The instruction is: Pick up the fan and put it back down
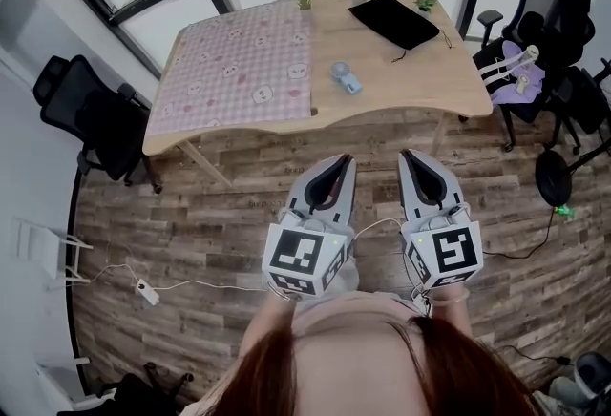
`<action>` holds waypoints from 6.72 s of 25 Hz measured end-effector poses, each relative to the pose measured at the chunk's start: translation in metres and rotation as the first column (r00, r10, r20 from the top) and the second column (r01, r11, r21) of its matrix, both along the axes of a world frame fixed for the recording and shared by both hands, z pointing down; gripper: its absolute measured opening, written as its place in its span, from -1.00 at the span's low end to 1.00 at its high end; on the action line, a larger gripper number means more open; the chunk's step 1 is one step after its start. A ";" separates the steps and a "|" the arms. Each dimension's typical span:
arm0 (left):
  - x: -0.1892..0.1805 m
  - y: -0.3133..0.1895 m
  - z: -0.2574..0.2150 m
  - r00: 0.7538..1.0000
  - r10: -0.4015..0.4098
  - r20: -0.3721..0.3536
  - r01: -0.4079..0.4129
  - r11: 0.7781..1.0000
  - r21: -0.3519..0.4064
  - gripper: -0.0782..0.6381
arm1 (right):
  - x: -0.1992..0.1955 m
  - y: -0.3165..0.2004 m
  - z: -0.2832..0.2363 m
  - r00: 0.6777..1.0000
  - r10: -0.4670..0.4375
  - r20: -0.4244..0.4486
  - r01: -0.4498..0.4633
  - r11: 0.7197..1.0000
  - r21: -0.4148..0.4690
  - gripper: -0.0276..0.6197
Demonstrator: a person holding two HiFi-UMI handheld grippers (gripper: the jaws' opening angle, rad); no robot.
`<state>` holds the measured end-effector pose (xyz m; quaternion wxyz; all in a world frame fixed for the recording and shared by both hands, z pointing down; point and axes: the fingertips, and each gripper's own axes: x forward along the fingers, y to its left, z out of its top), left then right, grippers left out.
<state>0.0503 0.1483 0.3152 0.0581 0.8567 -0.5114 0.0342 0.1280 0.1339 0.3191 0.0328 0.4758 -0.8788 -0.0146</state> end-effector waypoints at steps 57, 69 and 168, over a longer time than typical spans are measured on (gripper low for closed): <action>-0.068 -0.268 0.083 0.995 0.102 0.014 -0.099 0.986 -0.132 -0.75 | -0.088 -0.289 0.075 0.987 -0.068 -0.145 0.050 0.991 -0.123 -0.92; -0.065 -0.317 0.102 0.996 0.089 0.003 -0.087 0.981 -0.173 -0.75 | -0.102 -0.339 0.109 0.972 -0.154 -0.178 0.116 0.972 -0.206 -0.76; -0.136 -0.412 0.147 1.000 -0.007 -0.022 0.001 0.971 -0.240 -0.75 | -0.126 -0.412 0.369 0.893 -0.294 -0.341 -0.002 0.755 -0.656 -0.25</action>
